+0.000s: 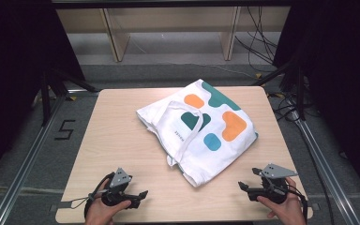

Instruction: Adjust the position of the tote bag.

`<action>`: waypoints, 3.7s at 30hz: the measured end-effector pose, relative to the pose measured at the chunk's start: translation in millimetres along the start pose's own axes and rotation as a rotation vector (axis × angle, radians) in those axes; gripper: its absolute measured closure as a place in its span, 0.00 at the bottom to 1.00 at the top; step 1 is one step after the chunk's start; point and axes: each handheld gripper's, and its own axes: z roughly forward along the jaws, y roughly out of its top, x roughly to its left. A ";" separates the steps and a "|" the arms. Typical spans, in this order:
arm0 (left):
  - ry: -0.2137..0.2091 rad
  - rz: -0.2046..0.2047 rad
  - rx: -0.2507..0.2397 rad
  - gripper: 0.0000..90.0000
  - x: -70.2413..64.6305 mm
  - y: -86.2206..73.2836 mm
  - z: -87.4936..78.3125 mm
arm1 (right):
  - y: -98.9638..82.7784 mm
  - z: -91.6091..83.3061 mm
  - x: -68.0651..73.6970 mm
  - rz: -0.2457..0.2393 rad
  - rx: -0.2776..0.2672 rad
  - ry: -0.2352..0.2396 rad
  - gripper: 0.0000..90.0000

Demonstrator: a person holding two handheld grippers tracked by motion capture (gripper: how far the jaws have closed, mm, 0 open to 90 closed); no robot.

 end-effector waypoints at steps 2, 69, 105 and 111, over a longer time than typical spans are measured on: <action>-0.006 0.002 -0.001 0.18 -0.4 0.3 -0.3 | -1.0 -0.5 0.6 0.013 0.003 -0.017 0.26; 0.029 -0.010 -0.037 0.18 0.7 2.6 -4.3 | 90.9 115.4 100.1 -0.367 0.121 0.026 0.41; 0.157 -0.032 -0.116 0.18 14.6 18.1 -11.7 | 48.2 33.8 44.5 -0.225 0.123 0.074 0.97; 0.208 0.033 -0.101 0.22 20.6 47.2 10.8 | 28.5 9.1 16.6 -0.146 0.088 0.086 0.97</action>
